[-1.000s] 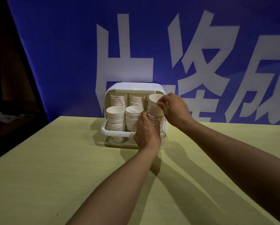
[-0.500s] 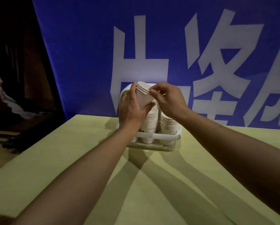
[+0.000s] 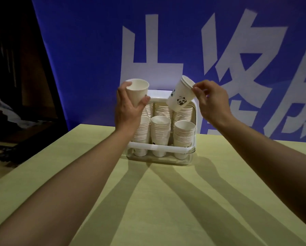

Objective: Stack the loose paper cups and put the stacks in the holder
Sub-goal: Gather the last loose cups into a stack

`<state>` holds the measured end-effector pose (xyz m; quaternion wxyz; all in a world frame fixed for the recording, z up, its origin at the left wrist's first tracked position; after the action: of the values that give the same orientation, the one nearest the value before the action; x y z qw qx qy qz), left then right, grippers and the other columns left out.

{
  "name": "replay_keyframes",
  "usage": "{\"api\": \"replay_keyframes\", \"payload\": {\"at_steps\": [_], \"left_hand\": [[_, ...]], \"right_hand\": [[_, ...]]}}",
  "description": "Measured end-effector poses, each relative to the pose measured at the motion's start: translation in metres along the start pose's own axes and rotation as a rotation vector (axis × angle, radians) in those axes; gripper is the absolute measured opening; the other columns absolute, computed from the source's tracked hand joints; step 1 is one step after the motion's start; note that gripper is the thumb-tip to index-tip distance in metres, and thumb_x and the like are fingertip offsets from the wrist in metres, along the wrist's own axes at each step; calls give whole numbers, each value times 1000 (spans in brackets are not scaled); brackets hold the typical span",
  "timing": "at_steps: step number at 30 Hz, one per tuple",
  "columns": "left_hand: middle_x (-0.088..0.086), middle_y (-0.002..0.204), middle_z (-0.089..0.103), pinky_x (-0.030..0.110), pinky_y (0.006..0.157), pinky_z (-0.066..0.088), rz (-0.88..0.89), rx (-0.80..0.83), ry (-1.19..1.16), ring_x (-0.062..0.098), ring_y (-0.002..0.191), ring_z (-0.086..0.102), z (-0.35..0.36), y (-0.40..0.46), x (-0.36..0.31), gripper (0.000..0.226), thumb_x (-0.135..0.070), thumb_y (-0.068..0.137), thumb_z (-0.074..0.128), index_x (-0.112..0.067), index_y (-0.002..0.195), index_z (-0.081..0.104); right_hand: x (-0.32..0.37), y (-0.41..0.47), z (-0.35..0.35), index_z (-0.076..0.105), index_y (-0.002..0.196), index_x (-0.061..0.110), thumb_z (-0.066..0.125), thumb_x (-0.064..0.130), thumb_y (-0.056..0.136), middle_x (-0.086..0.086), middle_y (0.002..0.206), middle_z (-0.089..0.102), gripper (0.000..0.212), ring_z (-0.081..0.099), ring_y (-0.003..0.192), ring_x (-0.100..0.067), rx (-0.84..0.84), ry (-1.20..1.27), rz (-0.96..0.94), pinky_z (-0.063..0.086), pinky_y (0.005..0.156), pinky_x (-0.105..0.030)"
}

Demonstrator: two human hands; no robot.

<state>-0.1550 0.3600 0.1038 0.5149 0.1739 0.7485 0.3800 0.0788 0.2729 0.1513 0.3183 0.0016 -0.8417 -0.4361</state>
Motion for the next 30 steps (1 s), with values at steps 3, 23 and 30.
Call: {"api": "replay_keyframes", "payload": {"at_steps": [3,23,30], "left_hand": [[5,147,44,39,83,56,-88,-30,-27,27,121,53,0,8,6,67,-48,90,70,-23,141,33],[1,164,22,50,110,39,25,310,481,26,150,20,24,-46,60,60,-53,96,58,-30,148,40],[-4,157,40,47,110,41,151,428,478,22,152,22,30,-56,55,44,-37,104,50,-34,148,46]], "right_hand": [[-11,-15,-2,67,115,10,58,23,98,-8,112,63,23,50,95,-15,68,-189,-82,39,78,-22],[-58,-86,55,31,152,36,46,43,102,2,160,29,53,23,147,-24,403,-408,-72,27,118,-50],[-64,-96,60,25,154,39,51,37,101,4,161,27,59,28,147,-24,376,-359,-29,33,115,-50]]}}
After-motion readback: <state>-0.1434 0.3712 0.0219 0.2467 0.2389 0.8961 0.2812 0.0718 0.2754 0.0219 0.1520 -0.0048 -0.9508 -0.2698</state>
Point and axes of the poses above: each hand's wrist, its own y-axis towards the middle knuckle, its own z-axis out of the palm, x = y × z, the point moved 4 cm from there along y, towards the middle knuckle
